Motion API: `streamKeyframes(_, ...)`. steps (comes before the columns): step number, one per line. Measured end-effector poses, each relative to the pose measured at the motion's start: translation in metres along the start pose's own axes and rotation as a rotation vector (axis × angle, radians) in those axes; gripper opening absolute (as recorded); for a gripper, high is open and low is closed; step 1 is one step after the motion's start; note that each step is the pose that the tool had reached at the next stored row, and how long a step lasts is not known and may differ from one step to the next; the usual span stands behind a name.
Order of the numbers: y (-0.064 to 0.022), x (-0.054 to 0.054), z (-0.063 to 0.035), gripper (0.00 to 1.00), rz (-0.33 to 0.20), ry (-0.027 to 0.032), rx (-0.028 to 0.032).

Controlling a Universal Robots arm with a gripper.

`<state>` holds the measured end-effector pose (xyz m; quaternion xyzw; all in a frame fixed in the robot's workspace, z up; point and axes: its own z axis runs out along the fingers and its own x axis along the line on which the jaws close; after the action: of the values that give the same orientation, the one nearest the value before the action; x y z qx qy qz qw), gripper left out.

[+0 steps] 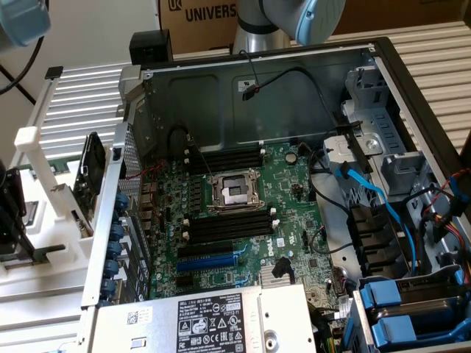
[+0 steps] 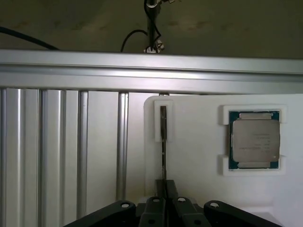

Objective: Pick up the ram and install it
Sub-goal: 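Pick up the ram and move it above insertion slot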

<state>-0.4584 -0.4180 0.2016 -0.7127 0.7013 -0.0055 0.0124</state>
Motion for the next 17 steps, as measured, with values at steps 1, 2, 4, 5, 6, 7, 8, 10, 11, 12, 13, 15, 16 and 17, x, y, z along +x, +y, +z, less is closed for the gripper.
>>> streamKeyframes(1,0.0000,0.000,-0.0010,0.12,0.000,-0.0036,-0.0001)
streamKeyframes(2,0.0000,0.001,-0.0021,0.12,0.000,-0.0058,-0.0002)
streamKeyframes(4,0.0000,0.001,-0.0034,0.12,0.000,-0.0083,0.0001)
streamKeyframes(5,0.0000,0.001,-0.0043,0.12,0.000,-0.0091,-0.0001)
streamKeyframes(6,0.0000,0.002,-0.0051,0.12,0.000,-0.0099,0.0000)
streamKeyframes(7,0.0000,0.002,-0.0059,0.12,0.000,-0.0103,0.0000)
streamKeyframes(8,0.0000,0.002,-0.0065,0.12,0.000,-0.0106,0.0000)
streamKeyframes(10,0.0000,0.002,-0.0070,0.12,0.000,-0.0110,0.0004)
streamKeyframes(11,0.0001,0.002,-0.0074,0.12,0.000,-0.0111,0.0002)
streamKeyframes(12,0.0001,0.002,-0.0084,0.12,0.000,-0.0115,-0.0001)
streamKeyframes(13,0.0001,0.002,-0.0096,0.12,0.000,-0.0119,-0.0001)
streamKeyframes(15,0.0000,0.002,-0.0138,0.12,0.001,-0.0132,0.0002)
streamKeyframes(16,0.0000,0.002,-0.0165,0.12,0.001,-0.0137,0.0003)
streamKeyframes(17,-0.0001,0.002,-0.0195,0.12,0.001,-0.0140,0.0003)
